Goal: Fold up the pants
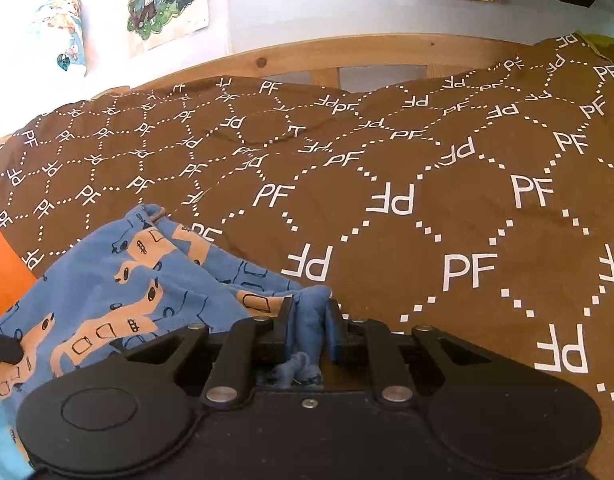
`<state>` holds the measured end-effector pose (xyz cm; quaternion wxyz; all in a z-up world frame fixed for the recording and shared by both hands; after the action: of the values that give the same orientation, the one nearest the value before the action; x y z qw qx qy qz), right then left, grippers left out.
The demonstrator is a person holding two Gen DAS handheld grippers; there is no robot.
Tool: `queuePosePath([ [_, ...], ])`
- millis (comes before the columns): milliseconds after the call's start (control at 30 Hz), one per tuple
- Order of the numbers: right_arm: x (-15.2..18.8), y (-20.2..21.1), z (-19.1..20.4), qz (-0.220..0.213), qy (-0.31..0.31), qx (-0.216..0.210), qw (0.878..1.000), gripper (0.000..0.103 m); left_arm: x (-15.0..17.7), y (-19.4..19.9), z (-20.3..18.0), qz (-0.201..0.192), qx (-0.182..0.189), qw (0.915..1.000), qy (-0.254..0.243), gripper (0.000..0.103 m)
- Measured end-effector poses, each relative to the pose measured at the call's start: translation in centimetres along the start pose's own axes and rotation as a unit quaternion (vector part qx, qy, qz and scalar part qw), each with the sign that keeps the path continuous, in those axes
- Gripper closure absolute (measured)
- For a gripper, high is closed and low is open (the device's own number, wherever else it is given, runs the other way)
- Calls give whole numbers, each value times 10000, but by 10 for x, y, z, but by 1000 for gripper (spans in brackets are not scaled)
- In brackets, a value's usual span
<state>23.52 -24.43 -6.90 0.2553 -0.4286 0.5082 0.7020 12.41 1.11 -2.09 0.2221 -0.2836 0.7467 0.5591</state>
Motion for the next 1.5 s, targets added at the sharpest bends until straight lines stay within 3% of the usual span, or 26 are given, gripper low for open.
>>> queuePosePath([
  [267,-1,17,12,-375,302,117,9988,92,-3,7,-9,-117,-73,9997,-207,87],
  [600,-15,35,26,-507,763,201,9956,94,-2,17,-21,-325,-116,9978,-561,88],
  [967,-35,46,38,-678,1213,162,9902,95,-4,25,-25,-411,-144,9975,-555,88],
  [1500,-81,52,26,-1018,1549,366,9820,95,-42,21,-47,-761,54,9947,-684,88],
])
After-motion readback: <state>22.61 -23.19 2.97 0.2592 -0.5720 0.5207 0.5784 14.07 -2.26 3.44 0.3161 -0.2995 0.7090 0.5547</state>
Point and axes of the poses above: each gripper's, at about its wrist camera, not at the fingertips, and y roughly against the way its jaws point, z to its left, x to its underside, the point moved 2 cm from there along -y, roughly the way its jaws point
